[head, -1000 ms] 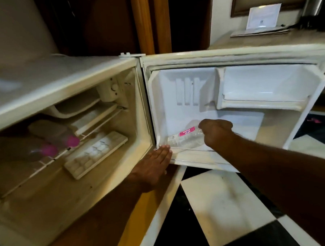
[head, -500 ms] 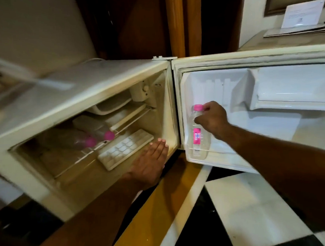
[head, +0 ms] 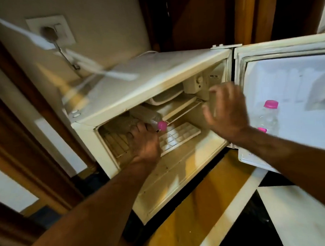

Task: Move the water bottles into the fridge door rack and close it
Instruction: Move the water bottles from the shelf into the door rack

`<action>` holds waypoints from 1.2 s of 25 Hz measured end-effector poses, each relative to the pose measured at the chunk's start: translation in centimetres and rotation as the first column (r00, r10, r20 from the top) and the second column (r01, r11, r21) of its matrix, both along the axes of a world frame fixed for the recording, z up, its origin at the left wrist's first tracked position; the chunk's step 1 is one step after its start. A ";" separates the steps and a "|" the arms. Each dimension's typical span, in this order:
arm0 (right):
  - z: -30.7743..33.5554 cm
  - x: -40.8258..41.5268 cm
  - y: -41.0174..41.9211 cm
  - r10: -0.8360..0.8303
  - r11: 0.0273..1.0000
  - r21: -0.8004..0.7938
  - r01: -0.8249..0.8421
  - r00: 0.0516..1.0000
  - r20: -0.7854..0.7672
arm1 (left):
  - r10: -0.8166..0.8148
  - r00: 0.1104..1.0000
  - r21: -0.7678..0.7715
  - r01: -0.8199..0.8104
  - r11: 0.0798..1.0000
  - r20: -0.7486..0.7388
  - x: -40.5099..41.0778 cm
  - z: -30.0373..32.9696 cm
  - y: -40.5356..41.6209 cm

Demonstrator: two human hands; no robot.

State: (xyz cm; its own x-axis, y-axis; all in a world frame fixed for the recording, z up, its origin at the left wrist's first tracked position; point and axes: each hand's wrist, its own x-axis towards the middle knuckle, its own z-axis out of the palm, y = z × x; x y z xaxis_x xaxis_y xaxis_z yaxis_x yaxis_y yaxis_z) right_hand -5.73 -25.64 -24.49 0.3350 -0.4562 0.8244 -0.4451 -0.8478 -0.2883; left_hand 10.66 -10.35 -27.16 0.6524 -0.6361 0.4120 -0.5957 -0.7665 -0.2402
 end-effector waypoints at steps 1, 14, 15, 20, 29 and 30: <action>0.1 2.5 1.3 0.102 0.989 0.120 -0.090 0.990 -0.097 | 0.002 1.000 0.027 -0.001 1.000 -0.022 0.4 0.0 -0.1; -0.5 9.8 4.7 0.122 0.376 0.878 -0.296 0.955 0.269 | -0.018 0.999 0.309 0.029 0.951 -0.037 0.5 3.6 -0.9; 0.3 8.1 4.2 0.134 0.379 0.880 -0.286 0.958 0.254 | -0.097 0.995 0.323 0.098 0.941 -0.020 -0.2 4.2 -0.6; 7.1 -2.5 1.4 0.168 0.696 0.694 -0.182 0.982 0.090 | -0.538 0.827 0.197 0.507 0.839 0.164 -7.2 9.3 -0.4; 12.7 -19.1 2.0 -0.173 0.887 0.245 0.391 0.773 -0.611 | -0.726 0.616 -0.541 0.514 0.666 -0.307 -21.6 13.3 -7.9; 12.8 -20.7 2.0 -0.219 0.885 0.200 0.420 0.756 -0.617 | -0.755 0.608 -0.532 0.566 0.629 -0.245 -23.1 13.0 -8.8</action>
